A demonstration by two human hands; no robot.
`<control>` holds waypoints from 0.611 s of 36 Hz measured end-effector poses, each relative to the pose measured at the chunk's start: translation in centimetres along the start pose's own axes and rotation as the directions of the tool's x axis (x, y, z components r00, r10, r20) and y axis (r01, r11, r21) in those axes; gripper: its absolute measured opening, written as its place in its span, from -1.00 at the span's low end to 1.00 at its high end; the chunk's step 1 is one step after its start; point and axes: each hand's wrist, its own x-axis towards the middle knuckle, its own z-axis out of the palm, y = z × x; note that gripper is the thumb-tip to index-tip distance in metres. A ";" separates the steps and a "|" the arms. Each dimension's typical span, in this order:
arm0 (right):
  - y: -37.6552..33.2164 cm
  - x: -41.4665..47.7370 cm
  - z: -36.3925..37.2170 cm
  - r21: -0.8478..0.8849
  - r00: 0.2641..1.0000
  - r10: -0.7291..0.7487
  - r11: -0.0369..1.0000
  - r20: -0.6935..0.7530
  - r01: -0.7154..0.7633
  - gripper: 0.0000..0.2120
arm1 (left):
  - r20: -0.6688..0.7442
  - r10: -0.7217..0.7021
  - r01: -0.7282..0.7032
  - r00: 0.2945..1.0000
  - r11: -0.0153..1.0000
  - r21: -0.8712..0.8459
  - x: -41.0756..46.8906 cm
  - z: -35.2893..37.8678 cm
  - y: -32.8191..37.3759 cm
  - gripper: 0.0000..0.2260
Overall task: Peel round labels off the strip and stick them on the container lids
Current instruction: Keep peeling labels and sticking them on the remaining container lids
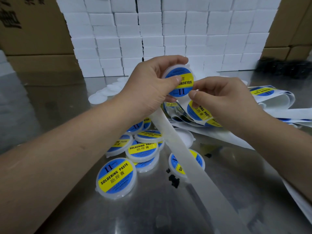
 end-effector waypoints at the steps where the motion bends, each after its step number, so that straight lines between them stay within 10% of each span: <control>1: 0.0 0.0 0.0 -0.008 1.000 0.003 1.000 -0.003 -0.003 -0.74 | 0.002 0.000 0.000 1.000 1.000 0.011 0.0 0.0 0.1 -0.69; 22: 0.4 0.2 -0.3 -0.284 0.987 0.040 0.955 -0.159 -0.084 -0.58 | -0.075 0.013 -0.010 0.997 0.999 0.049 -0.3 0.5 0.6 -0.58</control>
